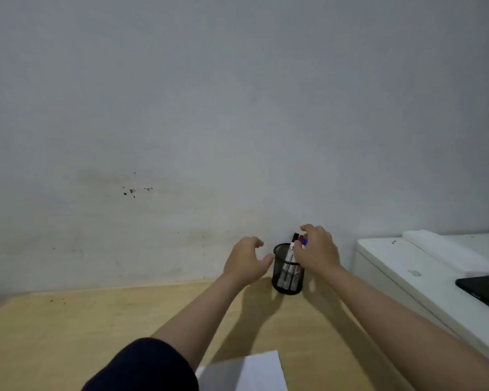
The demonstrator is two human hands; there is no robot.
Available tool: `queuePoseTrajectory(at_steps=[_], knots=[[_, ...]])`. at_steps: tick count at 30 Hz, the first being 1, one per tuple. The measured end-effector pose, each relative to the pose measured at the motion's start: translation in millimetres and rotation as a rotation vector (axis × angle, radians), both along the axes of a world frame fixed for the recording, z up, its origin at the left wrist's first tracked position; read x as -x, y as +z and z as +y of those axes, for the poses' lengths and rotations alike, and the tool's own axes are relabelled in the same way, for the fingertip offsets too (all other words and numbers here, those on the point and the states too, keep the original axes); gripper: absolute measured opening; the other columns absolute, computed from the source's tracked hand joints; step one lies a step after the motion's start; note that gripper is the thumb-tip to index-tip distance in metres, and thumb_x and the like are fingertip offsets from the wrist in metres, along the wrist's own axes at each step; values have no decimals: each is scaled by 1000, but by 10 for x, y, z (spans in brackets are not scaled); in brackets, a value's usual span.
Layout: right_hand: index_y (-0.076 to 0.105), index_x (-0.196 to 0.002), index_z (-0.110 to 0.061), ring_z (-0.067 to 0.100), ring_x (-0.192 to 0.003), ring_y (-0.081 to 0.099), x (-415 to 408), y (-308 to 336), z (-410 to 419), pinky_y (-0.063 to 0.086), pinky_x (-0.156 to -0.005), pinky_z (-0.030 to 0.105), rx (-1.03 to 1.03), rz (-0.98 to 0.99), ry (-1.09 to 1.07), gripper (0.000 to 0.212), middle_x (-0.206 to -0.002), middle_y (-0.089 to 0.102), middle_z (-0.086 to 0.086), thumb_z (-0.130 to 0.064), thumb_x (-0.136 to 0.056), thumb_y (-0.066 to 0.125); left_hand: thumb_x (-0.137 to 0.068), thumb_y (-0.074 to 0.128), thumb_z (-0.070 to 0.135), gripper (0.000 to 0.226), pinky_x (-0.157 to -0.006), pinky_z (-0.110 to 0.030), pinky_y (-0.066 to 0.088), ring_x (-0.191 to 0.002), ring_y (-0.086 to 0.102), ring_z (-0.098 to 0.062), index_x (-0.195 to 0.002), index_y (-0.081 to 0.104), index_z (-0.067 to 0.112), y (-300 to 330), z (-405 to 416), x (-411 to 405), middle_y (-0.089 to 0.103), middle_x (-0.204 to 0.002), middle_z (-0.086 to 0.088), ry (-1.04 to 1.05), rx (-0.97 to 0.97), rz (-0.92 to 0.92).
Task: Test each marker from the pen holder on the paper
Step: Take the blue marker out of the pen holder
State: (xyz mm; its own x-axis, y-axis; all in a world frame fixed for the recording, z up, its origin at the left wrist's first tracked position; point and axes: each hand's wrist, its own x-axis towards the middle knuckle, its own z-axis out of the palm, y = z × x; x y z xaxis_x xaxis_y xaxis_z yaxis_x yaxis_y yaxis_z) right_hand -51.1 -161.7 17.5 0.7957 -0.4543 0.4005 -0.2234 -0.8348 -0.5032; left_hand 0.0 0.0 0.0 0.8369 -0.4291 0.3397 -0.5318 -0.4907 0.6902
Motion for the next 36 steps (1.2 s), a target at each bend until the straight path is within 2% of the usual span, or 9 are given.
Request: queuePoseTrajectory(at_steps=[6, 11, 16, 20, 23, 26, 29, 33, 36], knots=[[46, -136, -16, 34, -121, 45, -165, -137, -319, 44, -95, 47, -28, 110, -79, 50, -127, 51, 16, -25, -86, 51, -80, 63, 40, 47, -95, -37, 45, -119, 49, -22, -117, 58, 11, -203, -387, -100, 57, -124, -6, 34, -6, 7], [50, -135, -19, 33, -122, 44, -312, -203, -496, 43, -95, 45, -2, 141, -81, 47, -126, 51, 15, -26, -88, 50, -81, 60, 45, 40, -83, -40, 50, -108, 52, -25, -101, 64, 11, -342, -588, -156, 60, -111, -6, 74, -75, -34], [63, -101, -18, 26, -96, 56, -347, -270, -511, 47, -80, 39, -1, -17, -41, 21, -95, 60, 7, -29, -86, 55, -79, 63, 45, 41, -83, -38, 50, -108, 53, -24, -102, 66, 11, -412, -624, -207, 61, -113, -3, 102, -25, -58], [60, -83, -15, 23, -78, 59, -286, -217, -435, 48, -70, 37, -75, -122, 43, 9, -67, 57, -5, -24, -82, 62, -79, 63, 45, 40, -82, -38, 50, -108, 52, -24, -100, 65, 11, -395, -632, -212, 61, -112, -4, 99, -46, -42], [57, -76, -21, 18, -73, 57, -189, -90, -346, 50, -69, 38, -89, -207, 110, 10, -62, 57, -8, -20, -79, 66, -82, 60, 38, 32, -80, -35, 48, -103, 52, -24, -96, 63, 10, -357, -635, -156, 59, -107, -7, 107, -18, -7], [60, -77, -19, 13, -69, 58, 4, 79, -227, 48, -66, 26, -117, -367, 159, 11, -71, 62, 0, -16, -77, 70, -85, 56, 25, 15, -71, -29, 43, -79, 58, -20, -86, 62, 12, -219, -601, -24, 64, -85, -7, 100, 249, 112], [63, -79, -14, 8, -74, 60, 285, 176, -71, 41, -64, 9, -125, -498, 246, 10, -75, 65, -1, -10, -76, 72, -90, 51, 22, 13, -65, -29, 51, -63, 65, -15, -90, 60, 13, 12, -505, 155, 70, -75, -9, -49, 557, 403], [68, -81, -14, 9, -80, 63, 616, 117, 134, 48, -70, 16, -139, -522, 365, 12, -80, 67, -3, -6, -74, 75, -90, 54, 24, 15, -60, -23, 54, -62, 69, -13, -95, 65, 14, 253, -330, 348, 72, -74, -5, -193, 634, 609], [71, -84, -14, 13, -82, 65, 753, 53, 218, 53, -76, 26, -171, -515, 423, 16, -84, 67, -1, -6, -72, 78, -85, 63, 21, 9, -75, -35, 55, -65, 64, -21, -83, 67, 13, 344, -204, 458, 68, -78, -12, -213, 690, 696]])
